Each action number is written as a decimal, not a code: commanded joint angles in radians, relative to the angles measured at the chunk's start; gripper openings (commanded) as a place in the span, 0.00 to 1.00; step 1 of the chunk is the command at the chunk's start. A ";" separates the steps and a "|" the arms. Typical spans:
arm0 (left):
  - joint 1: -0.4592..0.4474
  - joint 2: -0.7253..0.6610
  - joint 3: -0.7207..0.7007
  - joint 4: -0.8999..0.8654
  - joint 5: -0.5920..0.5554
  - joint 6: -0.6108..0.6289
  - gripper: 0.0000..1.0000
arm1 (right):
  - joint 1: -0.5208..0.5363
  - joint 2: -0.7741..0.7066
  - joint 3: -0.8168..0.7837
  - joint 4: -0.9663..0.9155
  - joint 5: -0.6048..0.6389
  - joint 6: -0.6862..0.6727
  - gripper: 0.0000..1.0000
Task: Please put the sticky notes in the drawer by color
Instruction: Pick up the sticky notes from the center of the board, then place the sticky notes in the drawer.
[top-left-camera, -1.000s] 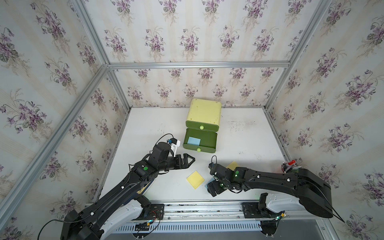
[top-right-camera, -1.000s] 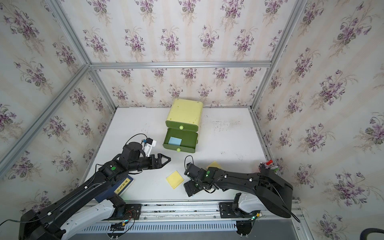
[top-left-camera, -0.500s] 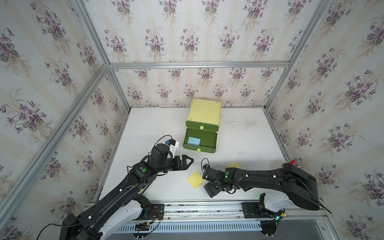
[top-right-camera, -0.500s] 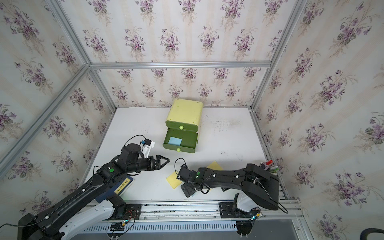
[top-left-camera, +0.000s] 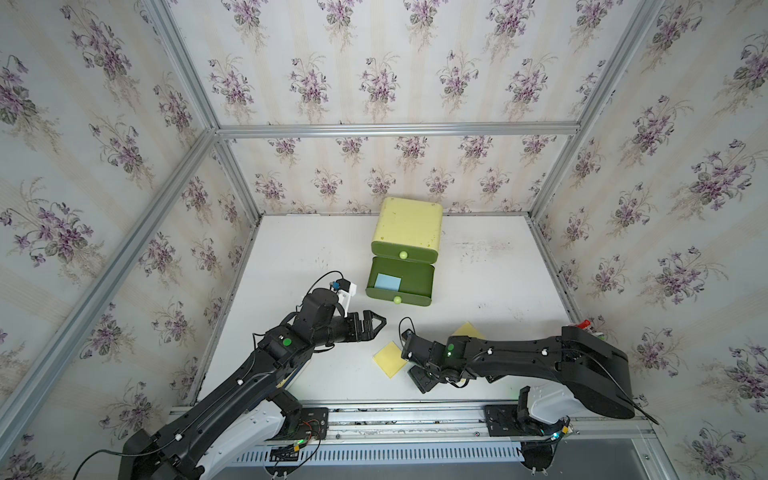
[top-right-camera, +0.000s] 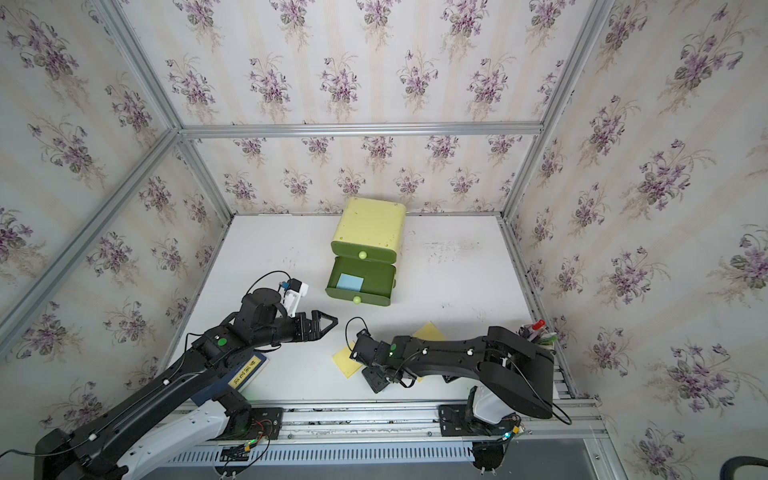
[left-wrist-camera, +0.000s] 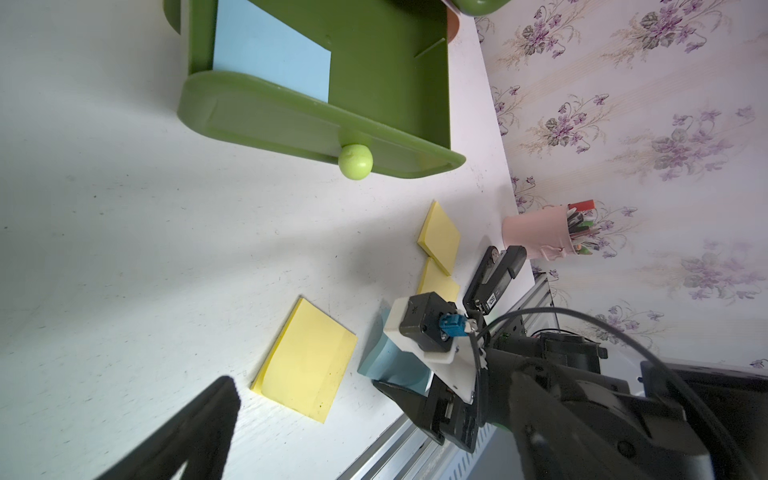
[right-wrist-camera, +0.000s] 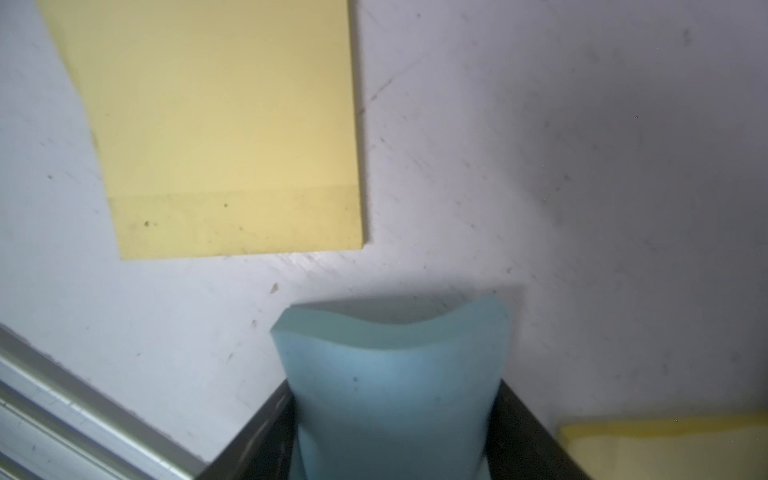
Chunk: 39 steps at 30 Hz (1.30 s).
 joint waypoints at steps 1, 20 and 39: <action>0.002 0.001 -0.012 0.017 -0.001 0.007 1.00 | -0.002 0.000 -0.019 -0.056 -0.103 0.023 0.67; 0.004 0.007 0.030 -0.010 -0.071 0.017 1.00 | -0.014 -0.167 0.171 -0.197 0.013 0.044 0.76; 0.002 0.016 0.031 0.051 -0.147 -0.022 1.00 | -0.366 -0.148 0.431 -0.016 -0.019 0.094 0.78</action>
